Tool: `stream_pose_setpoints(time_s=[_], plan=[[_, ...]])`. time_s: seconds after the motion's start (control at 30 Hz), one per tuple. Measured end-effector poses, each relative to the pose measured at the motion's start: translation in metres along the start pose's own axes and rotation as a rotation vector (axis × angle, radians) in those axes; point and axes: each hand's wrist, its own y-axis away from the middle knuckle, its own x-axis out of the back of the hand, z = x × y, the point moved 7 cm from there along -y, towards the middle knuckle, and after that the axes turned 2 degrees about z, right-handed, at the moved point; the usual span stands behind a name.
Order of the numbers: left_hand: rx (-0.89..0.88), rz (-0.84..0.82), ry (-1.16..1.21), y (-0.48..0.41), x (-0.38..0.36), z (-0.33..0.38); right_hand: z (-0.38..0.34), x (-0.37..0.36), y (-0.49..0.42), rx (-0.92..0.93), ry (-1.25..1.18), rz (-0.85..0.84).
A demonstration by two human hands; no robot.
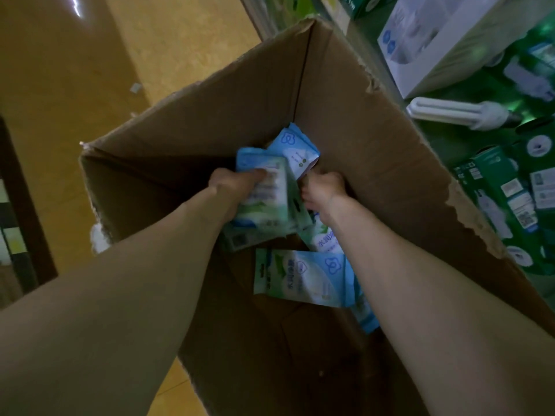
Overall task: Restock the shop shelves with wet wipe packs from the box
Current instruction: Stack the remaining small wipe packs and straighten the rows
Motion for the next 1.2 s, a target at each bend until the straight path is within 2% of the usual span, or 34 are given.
stream_pose_setpoints(time_s=[0.07, 0.13, 0.23, 0.33, 0.47, 0.57, 0.7, 0.9, 1.13, 1.2], plan=[[-0.093, -0.052, -0.108, 0.001, -0.011, 0.004, -0.007, -0.004, -0.001, 0.013, -0.042, 0.041], [-0.147, -0.068, -0.14, 0.005, -0.013, 0.01, -0.011, -0.008, 0.002, -0.012, -0.098, -0.006], [-0.104, -0.115, -0.061, 0.006, -0.009, 0.014, -0.014, -0.012, 0.01, -0.069, -0.124, -0.161], [-0.034, -0.084, 0.074, 0.014, -0.001, 0.009, -0.022, -0.008, 0.031, -0.062, -0.031, -0.218], [-0.07, -0.019, 0.095, 0.04, 0.007, 0.013, -0.04, 0.012, 0.059, 0.135, -0.009, -0.101], [-0.169, 0.088, 0.11, 0.069, 0.021, 0.023, -0.058, 0.029, 0.088, 0.309, 0.133, 0.001], [-0.216, 0.204, 0.133, 0.119, 0.041, 0.028, -0.077, 0.05, 0.142, 0.471, 0.258, 0.063], [-0.327, 0.326, 0.177, 0.205, 0.067, 0.026, -0.088, 0.092, 0.234, 0.598, 0.261, 0.128], [-0.394, 0.466, 0.331, 0.31, 0.1, 0.009, -0.081, 0.128, 0.334, 0.71, 0.194, 0.126], [-0.404, 0.502, 0.376, 0.335, 0.114, 0.003, -0.079, 0.128, 0.359, 0.757, 0.177, 0.078]])
